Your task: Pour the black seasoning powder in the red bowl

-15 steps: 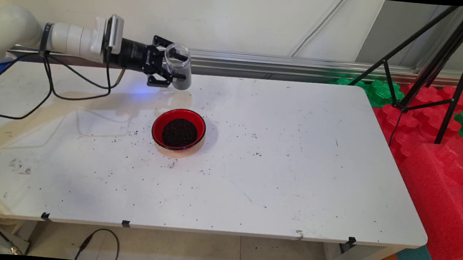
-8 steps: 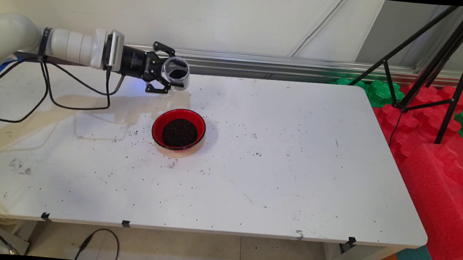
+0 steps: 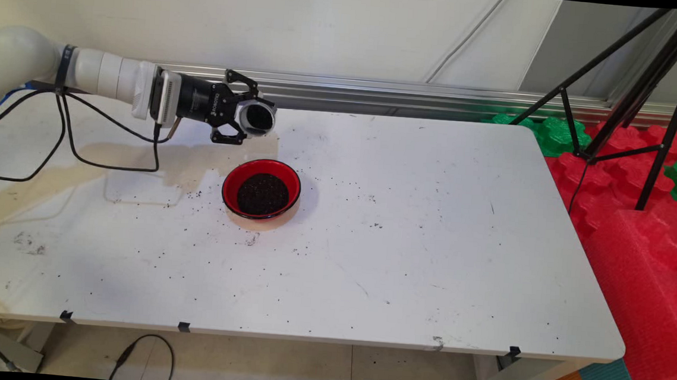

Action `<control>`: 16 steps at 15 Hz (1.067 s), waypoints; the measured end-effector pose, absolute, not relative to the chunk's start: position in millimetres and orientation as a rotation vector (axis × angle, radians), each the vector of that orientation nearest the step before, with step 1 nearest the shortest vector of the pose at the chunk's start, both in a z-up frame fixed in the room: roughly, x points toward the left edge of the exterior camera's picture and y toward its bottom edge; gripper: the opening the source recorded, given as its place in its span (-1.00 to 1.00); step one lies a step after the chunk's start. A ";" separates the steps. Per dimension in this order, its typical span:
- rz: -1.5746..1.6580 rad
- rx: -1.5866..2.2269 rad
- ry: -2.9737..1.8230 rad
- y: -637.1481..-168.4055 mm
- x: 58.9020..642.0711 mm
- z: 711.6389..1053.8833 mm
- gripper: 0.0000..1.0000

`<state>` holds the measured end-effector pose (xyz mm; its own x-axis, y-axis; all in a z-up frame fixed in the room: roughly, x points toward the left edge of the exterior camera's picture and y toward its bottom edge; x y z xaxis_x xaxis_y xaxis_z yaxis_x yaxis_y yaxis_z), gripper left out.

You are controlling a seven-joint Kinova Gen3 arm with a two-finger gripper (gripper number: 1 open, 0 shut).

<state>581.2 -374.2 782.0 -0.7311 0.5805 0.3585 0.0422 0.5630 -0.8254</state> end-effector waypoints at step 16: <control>1.372 -0.955 -2.127 -370.3 569.1 796.8 -1.00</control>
<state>569.1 -370.3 796.8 -0.6686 0.7435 -0.0088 0.3146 0.2721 -0.9094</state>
